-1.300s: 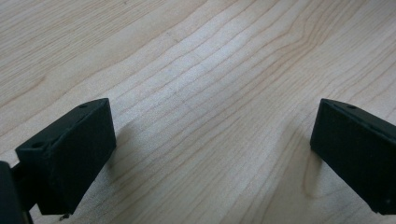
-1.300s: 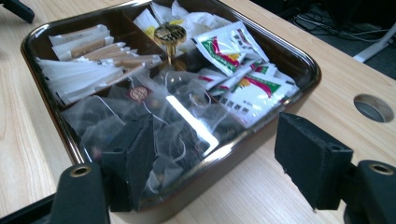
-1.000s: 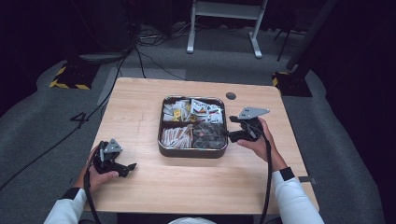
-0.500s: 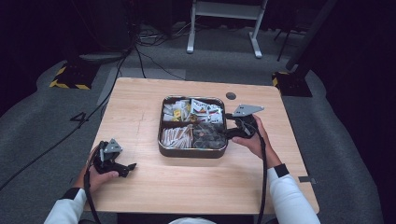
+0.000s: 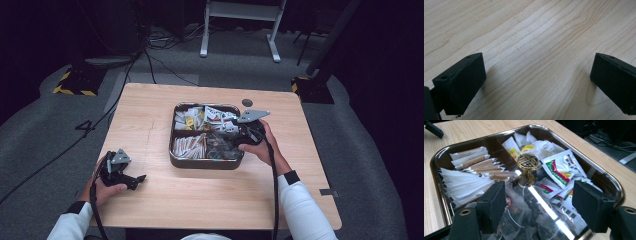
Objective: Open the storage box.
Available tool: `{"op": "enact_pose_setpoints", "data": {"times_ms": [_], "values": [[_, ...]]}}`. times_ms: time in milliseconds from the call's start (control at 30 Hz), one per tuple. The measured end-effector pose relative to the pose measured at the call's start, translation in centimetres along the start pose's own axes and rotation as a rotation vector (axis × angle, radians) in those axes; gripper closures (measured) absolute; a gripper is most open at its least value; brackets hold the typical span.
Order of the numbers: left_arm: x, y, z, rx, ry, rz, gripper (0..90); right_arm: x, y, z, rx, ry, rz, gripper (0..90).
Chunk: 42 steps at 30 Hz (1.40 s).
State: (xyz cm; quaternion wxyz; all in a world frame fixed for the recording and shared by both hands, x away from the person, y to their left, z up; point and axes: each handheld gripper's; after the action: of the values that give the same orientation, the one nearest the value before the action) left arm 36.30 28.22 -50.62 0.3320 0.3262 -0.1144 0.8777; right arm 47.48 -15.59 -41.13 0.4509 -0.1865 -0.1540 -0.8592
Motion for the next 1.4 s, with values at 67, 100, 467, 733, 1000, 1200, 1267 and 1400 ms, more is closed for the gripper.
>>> {"op": "enact_pose_setpoints", "data": {"times_ms": [67, 100, 467, 733, 1000, 1200, 1267, 1400], "values": [[0.0, 0.0, 0.0, 0.000, -0.002, -0.001, 0.5, -0.4, -0.1, 0.1, 0.002, -0.006, 0.009, 28.4], [0.0, 0.0, 0.0, 0.001, -0.002, -0.002, 0.5, -0.6, -0.1, 0.2, 0.003, -0.008, 0.010, 28.4], [0.0, 0.0, 0.0, 0.000, -0.002, -0.001, 0.5, -3.3, -0.9, 1.1, 0.010, -0.028, 0.049, 28.4], [0.0, 0.0, 0.0, 0.000, 0.000, 0.000, 0.5, -5.5, -1.4, 1.4, 0.014, -0.056, 0.069, 28.9], [0.0, 0.0, 0.0, 0.000, -0.002, -0.001, 0.5, -7.2, -1.1, 1.6, -0.021, -0.084, 0.074, 28.9], [0.0, 0.0, 0.0, 0.000, -0.002, -0.001, 0.5, -8.2, -0.8, 1.4, -0.039, -0.100, 0.043, 29.6], [0.0, 0.0, 0.0, 0.000, -0.002, -0.001, 0.5, -8.5, -0.7, 1.3, -0.043, -0.106, 0.044, 30.1], [0.0, 0.0, 0.0, 0.000, -0.002, -0.001, 0.5, -8.8, -0.7, 1.3, -0.044, -0.118, 0.045, 30.9]]}}
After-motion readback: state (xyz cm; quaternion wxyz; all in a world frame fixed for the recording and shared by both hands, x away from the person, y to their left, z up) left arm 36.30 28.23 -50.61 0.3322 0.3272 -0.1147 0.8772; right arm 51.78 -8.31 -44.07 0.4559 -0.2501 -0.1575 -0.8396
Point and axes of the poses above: each handheld gripper's, and its own axes: x roughly backward along the jaws, z roughly out of its top, y roughly to its right, and after that the axes turned 8 degrees about y, right-handed
